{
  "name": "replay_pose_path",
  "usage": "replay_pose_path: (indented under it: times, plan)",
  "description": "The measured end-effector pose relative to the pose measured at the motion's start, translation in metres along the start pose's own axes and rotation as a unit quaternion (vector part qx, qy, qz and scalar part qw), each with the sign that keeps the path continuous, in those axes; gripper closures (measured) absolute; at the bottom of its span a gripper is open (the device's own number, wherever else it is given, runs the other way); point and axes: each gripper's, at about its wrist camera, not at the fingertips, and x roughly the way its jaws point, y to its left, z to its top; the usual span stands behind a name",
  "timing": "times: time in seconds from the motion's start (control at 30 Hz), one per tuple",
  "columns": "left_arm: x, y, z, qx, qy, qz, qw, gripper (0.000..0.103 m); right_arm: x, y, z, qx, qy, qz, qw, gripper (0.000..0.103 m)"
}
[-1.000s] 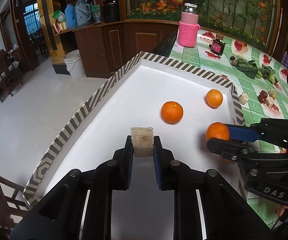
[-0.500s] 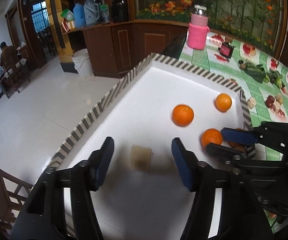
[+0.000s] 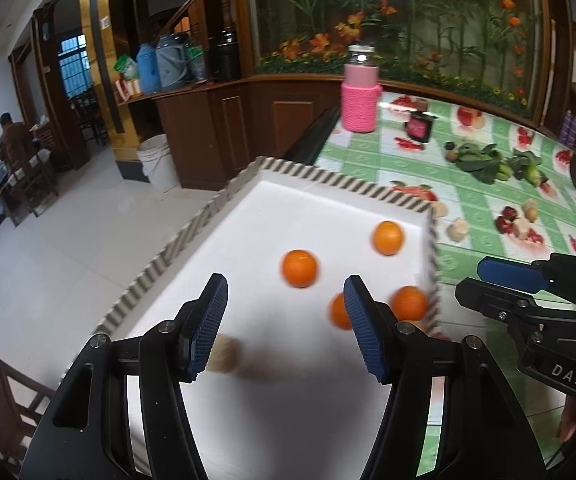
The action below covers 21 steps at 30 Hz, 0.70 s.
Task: Organize fruits
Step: 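Carry the orange and cube over the white tray and open both tools, then move both open tools back over the tablecloth toward a cube and a lumpy ball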
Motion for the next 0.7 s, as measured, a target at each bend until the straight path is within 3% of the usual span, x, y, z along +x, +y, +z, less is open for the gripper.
replay_pose_path:
  times: [0.7]
  plan:
    - [0.000, -0.099, 0.005, 0.052, 0.008, -0.083, 0.9951, 0.042, -0.049, -0.095, -0.048, 0.090, -0.011, -0.070, 0.993, 0.071]
